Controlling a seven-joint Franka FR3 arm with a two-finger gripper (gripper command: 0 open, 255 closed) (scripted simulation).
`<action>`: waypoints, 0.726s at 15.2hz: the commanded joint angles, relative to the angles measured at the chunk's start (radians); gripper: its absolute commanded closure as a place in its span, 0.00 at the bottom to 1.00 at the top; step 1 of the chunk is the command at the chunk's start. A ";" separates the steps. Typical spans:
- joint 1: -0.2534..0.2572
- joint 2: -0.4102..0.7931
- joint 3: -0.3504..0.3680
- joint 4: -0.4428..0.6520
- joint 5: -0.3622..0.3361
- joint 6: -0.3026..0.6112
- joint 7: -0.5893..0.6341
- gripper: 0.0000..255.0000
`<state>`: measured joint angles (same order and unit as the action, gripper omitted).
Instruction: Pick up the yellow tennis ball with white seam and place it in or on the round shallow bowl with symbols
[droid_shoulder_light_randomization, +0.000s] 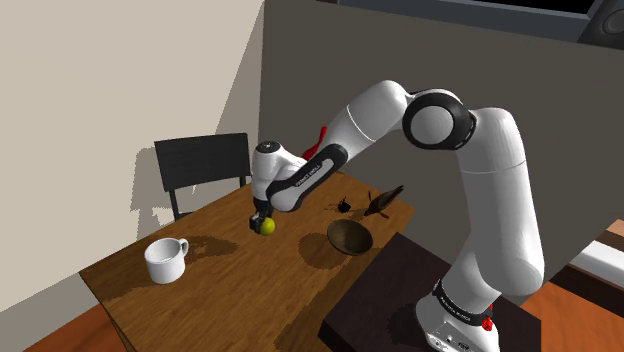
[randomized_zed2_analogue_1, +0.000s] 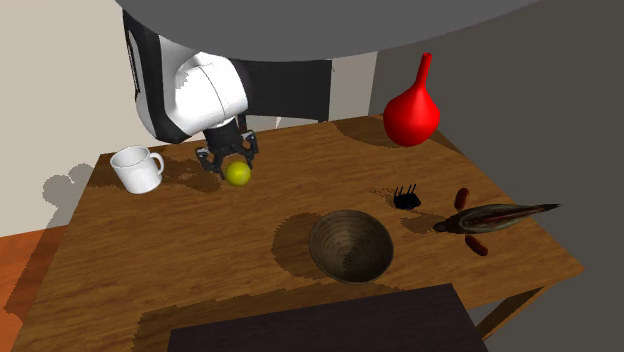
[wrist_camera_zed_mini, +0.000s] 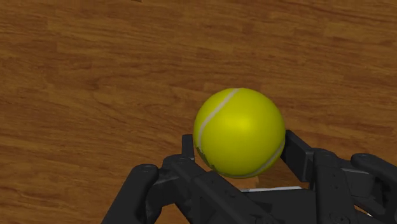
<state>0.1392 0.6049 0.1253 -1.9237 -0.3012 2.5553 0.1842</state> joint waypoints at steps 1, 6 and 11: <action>-0.003 -0.020 0.006 0.000 0.006 -0.019 -0.005 1.00; -0.012 -0.072 0.019 -0.007 0.023 -0.064 -0.020 1.00; -0.020 -0.121 0.030 -0.009 0.040 -0.111 -0.036 1.00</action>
<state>0.1210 0.4949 0.1529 -1.9316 -0.2651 2.4544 0.1515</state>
